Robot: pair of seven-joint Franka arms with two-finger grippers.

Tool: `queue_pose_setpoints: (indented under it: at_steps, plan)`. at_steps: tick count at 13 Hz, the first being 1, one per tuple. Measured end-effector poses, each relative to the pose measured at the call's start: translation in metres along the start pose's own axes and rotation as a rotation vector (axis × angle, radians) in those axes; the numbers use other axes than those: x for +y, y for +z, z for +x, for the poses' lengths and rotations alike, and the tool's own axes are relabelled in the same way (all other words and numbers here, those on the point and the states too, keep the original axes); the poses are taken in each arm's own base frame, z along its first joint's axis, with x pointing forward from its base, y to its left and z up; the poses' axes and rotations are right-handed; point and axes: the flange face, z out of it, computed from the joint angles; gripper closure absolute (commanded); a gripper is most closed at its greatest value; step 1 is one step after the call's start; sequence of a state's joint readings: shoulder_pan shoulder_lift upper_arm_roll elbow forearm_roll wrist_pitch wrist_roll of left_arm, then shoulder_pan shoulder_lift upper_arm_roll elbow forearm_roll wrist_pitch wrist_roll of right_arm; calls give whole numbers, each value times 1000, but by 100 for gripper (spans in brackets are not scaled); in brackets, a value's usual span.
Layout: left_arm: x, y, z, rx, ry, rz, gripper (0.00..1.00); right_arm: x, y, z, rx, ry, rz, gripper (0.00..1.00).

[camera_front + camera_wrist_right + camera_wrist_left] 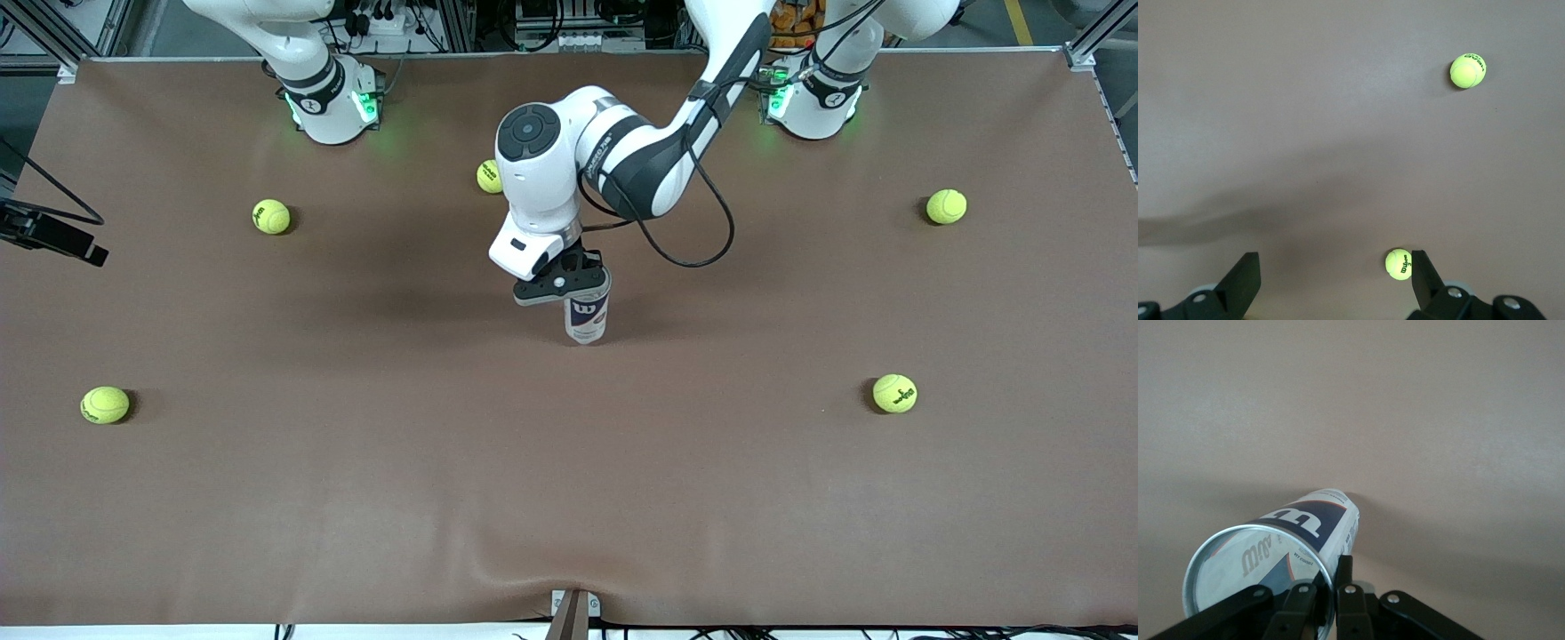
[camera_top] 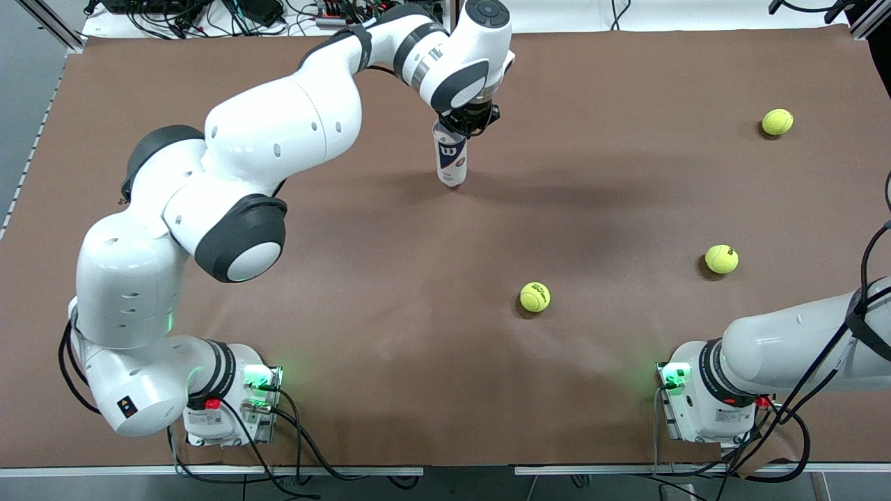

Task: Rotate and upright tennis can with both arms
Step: 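Lower the upright can onto the table with the left gripper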

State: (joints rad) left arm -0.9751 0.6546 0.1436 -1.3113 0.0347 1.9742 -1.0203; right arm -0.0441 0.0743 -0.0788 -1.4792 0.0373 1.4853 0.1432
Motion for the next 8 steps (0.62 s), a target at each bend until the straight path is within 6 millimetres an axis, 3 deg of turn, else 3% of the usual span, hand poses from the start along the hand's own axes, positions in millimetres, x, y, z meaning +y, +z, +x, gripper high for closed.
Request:
queue_pose_setpoints:
  at_steps: [4, 6, 8]
  plan:
    - [-3, 8, 6, -2, -9, 11, 100, 0, 0, 0, 0, 0, 0, 0]
    - [-4, 13, 7, -4, -10, 15, 92, 0, 0, 0, 0, 0, 0, 0]
    - [-3, 14, 11, 6, -15, 0, 60, 0, 0, 0, 0, 0, 0, 0]
